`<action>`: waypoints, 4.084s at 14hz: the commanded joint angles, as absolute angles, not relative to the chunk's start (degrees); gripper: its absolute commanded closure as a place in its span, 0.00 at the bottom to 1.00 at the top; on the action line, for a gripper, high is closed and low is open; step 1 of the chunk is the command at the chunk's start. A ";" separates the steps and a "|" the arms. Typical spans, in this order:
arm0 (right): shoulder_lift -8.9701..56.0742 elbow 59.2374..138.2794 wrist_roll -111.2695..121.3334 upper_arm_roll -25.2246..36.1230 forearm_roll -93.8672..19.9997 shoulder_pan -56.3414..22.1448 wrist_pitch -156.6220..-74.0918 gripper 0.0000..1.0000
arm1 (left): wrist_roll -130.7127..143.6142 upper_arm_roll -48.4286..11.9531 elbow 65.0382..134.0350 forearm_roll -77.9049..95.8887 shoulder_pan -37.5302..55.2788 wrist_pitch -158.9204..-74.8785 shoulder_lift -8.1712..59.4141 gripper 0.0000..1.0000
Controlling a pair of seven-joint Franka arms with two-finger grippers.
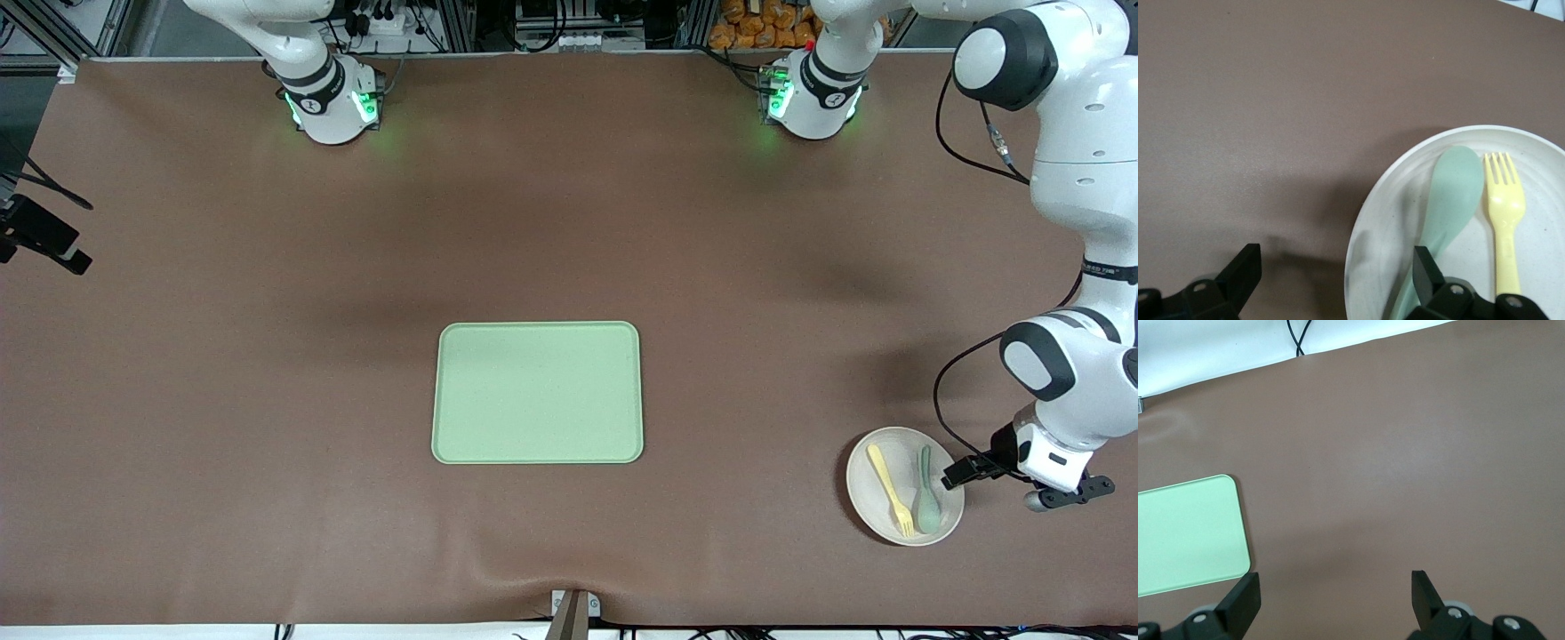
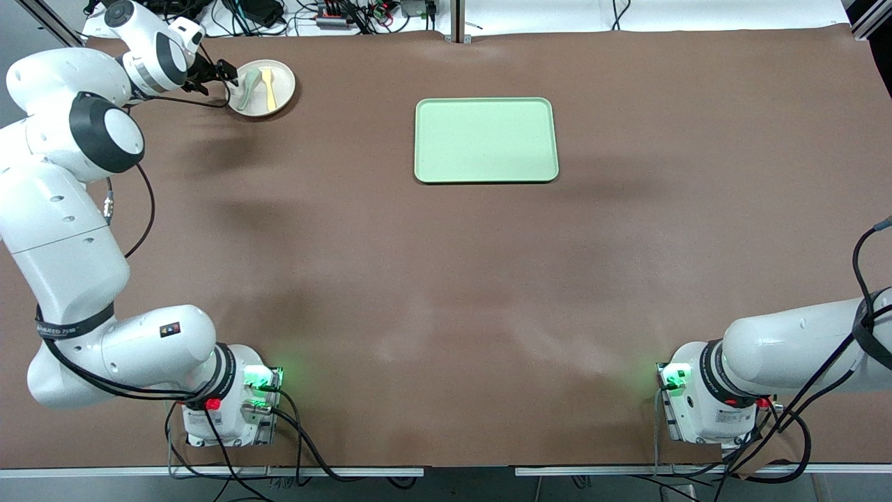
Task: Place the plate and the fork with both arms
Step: 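Lower the left gripper onto the plate rim and grasp it, then slide the plate with the left gripper onto the green tray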
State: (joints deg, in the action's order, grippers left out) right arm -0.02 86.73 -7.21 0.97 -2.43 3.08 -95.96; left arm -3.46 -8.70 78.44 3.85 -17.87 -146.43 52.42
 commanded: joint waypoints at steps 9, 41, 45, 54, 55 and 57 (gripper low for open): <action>0.44 85.34 -6.77 0.62 -2.11 3.43 -95.01 0.00 | -3.52 -8.35 77.26 3.34 -16.08 -147.13 54.05 0.83; 0.44 85.34 -6.77 0.62 -2.29 3.52 -95.10 0.00 | 31.53 -28.24 77.78 -3.60 2.34 -133.93 44.91 1.00; 0.44 85.34 -6.68 0.70 -2.29 3.60 -95.10 0.00 | 36.99 -24.44 77.96 -3.78 10.00 -140.17 47.28 1.00; 0.44 85.34 -6.68 0.62 -2.64 3.95 -95.19 0.00 | 40.96 -18.11 80.95 -4.31 19.59 -143.70 49.12 1.00; 0.44 85.34 -6.68 0.70 -2.64 3.96 -95.19 0.00 | 40.96 -18.02 81.03 -4.31 19.77 -144.40 49.48 1.00; 0.44 85.34 -6.68 0.62 -2.64 3.87 -95.19 0.00 | 40.96 -18.02 80.95 -4.31 20.21 -144.84 50.18 1.00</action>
